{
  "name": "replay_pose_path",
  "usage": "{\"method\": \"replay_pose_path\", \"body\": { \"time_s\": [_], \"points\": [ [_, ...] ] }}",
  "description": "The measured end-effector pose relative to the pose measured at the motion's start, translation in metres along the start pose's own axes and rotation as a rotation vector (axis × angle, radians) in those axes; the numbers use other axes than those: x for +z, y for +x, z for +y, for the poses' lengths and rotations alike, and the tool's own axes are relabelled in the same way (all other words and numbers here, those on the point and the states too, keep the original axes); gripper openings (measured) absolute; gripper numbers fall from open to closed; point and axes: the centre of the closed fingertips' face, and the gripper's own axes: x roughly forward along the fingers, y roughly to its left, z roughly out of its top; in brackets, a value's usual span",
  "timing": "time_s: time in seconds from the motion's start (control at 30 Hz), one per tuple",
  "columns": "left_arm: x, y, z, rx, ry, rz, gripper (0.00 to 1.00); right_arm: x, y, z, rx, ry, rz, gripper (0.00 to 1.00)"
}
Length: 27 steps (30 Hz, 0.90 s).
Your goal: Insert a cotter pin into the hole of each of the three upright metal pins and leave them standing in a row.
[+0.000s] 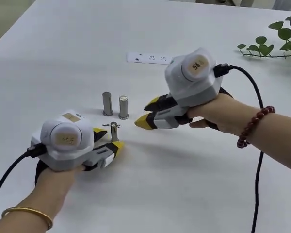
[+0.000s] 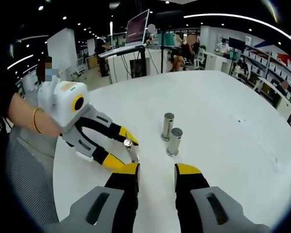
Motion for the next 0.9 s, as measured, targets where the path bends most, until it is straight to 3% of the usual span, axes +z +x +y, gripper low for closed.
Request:
{"method": "replay_pose_path", "body": {
  "time_s": [0.13, 0.23, 0.47, 0.57, 0.9],
  "points": [
    [0.007, -0.005, 0.006, 0.010, -0.074, -0.026, 0.45, 0.010, 0.006, -0.004, -0.012, 0.032, -0.046, 0.25],
    [0.011, -0.011, 0.009, 0.020, -0.076, -0.040, 0.49, 0.012, 0.012, -0.004, -0.009, 0.051, -0.056, 0.26],
    [0.021, -0.026, 0.009, 0.030, -0.105, -0.083, 0.59, 0.023, 0.025, -0.013, -0.059, 0.113, -0.122, 0.27],
    [0.026, -0.030, 0.007, 0.027, -0.127, -0.098, 0.61, 0.023, 0.030, -0.018, -0.076, 0.120, -0.125, 0.27],
    [0.036, -0.041, 0.001, 0.026, -0.075, -0.112, 0.72, 0.019, 0.055, -0.031, -0.101, 0.192, -0.182, 0.23]
  ]
}}
